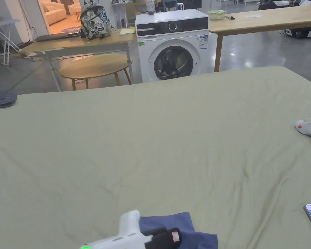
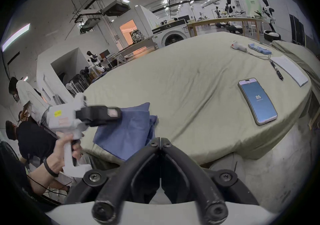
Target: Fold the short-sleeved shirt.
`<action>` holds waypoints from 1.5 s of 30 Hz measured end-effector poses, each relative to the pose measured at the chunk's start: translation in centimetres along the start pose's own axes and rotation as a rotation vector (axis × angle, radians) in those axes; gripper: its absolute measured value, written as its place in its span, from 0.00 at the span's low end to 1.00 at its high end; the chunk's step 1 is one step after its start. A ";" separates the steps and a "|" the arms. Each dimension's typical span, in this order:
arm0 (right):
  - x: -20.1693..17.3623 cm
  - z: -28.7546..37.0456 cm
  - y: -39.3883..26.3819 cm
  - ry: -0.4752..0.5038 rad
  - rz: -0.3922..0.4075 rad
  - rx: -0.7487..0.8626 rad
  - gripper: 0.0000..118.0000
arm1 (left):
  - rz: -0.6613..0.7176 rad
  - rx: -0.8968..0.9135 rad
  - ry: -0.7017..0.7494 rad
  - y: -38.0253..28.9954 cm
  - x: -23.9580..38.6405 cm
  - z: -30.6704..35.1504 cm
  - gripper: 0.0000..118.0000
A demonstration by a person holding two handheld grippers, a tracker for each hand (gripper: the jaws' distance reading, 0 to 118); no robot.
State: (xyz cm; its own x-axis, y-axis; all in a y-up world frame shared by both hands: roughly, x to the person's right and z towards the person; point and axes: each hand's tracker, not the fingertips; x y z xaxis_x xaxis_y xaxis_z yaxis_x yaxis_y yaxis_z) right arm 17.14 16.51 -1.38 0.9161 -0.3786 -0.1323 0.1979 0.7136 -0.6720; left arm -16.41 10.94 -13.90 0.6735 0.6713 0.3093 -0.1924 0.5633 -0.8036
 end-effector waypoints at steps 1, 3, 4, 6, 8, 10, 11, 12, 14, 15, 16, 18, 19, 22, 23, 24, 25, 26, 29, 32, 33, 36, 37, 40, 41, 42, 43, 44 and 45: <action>-0.2 -0.1 0.0 0.001 0.000 -0.002 0.00 | -0.046 -0.081 -0.005 -1.1 -0.7 -2.1 0.00; -0.6 -0.4 0.0 0.009 -0.004 -0.011 0.00 | -0.113 -0.177 0.023 -3.0 0.1 -5.0 0.00; -0.8 -0.8 0.0 0.015 -0.009 -0.015 0.00 | -0.148 -0.188 0.083 -3.3 0.1 -6.1 0.00; -1.4 -1.7 0.1 0.052 -0.017 -0.028 0.00 | -0.124 -0.137 0.041 -2.5 -0.1 -5.9 0.00; -2.6 -3.5 0.6 0.087 -0.017 -0.061 0.00 | -0.101 -0.100 0.030 -1.5 -0.2 -4.6 0.03; -3.6 -6.4 1.2 0.144 -0.003 -0.115 0.00 | -0.108 0.002 -0.075 0.2 0.8 -0.2 0.49; -4.1 -8.1 1.4 0.160 0.008 -0.142 0.00 | -0.089 0.030 -0.087 0.9 0.7 1.6 0.67; -4.4 -9.7 1.6 0.165 0.018 -0.164 0.00 | -0.073 0.055 -0.067 1.4 0.5 3.1 0.75; -5.0 -13.0 1.7 0.086 0.064 -0.219 0.00 | -0.046 0.134 -0.017 2.7 0.3 7.1 0.75; -5.3 -14.7 1.6 -0.023 0.101 -0.274 0.00 | -0.025 0.129 -0.016 3.1 -0.7 8.7 0.75; -5.3 -16.1 1.2 -0.082 0.147 -0.327 0.00 | 0.008 0.119 -0.009 3.2 -1.8 9.8 0.76; -4.5 -16.6 0.5 -0.006 0.112 -0.297 0.00 | 0.064 0.112 0.048 3.0 -6.1 11.1 0.77; -4.4 -16.0 0.9 0.000 0.074 -0.288 0.00 | 0.094 0.093 0.058 2.9 -7.3 11.2 0.77; -4.2 -15.9 1.1 0.014 0.061 -0.296 0.00 | 0.173 0.085 0.031 1.7 -9.4 9.4 0.77; -4.1 -16.0 1.1 0.017 0.055 -0.301 0.00 | 0.197 0.061 0.016 1.6 -9.7 8.5 0.77; -3.5 -16.3 1.1 0.020 0.047 -0.305 0.00 | 0.220 0.029 0.004 1.3 -9.9 7.5 0.77; -3.5 -16.3 1.2 0.022 0.042 -0.306 0.00 | 0.219 -0.005 -0.002 0.9 -10.2 6.2 0.77; -3.5 -16.3 1.2 0.023 0.043 -0.308 0.00 | 0.205 -0.033 -0.014 0.5 -10.2 5.2 0.77; -3.7 -15.9 1.3 0.024 0.052 -0.312 0.00 | 0.153 -0.012 -0.021 0.0 -9.7 3.9 0.60; -3.7 -14.8 2.0 0.045 0.041 -0.304 0.00 | 0.187 -0.020 -0.001 0.2 -9.7 3.8 0.21; -3.7 -14.2 2.3 0.061 0.037 -0.292 0.00 | 0.186 -0.002 -0.005 0.2 -9.3 4.7 0.21; -3.8 -12.2 3.4 0.137 -0.026 -0.210 0.00 | 0.246 0.130 -0.079 1.8 -9.6 9.2 0.21; -3.8 -11.9 3.8 0.138 -0.034 -0.194 0.00 | 0.198 0.179 -0.014 2.6 -9.1 11.7 0.21; -3.8 -11.6 4.6 0.150 -0.006 -0.173 0.00 | 0.171 0.283 0.167 4.6 -12.3 19.6 0.20; -3.9 -11.4 4.8 0.154 0.004 -0.164 0.00 | 0.183 0.293 0.232 5.1 -14.6 22.1 0.20; -4.0 -11.3 5.0 0.155 0.009 -0.159 0.00 | 0.205 0.306 0.306 5.5 -16.0 24.3 0.20; -4.1 -11.3 5.2 0.156 0.011 -0.159 0.00 | 0.226 0.295 0.411 5.8 -17.3 26.3 0.20; -4.1 -11.4 5.2 0.158 0.013 -0.158 0.00 | 0.234 0.316 0.494 5.9 -18.2 27.7 0.20; -4.1 -11.5 5.2 0.158 0.016 -0.158 0.00 | 0.253 0.321 0.533 6.0 -19.4 29.0 0.20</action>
State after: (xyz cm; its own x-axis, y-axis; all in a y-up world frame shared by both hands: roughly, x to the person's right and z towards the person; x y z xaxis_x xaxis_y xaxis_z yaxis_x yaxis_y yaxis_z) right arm 10.41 14.96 -12.69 0.8501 -0.4648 -0.2477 0.1154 0.6234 -0.7734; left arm -51.34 15.24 -10.05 0.8243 0.5181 -0.2283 -0.5377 0.5904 -0.6019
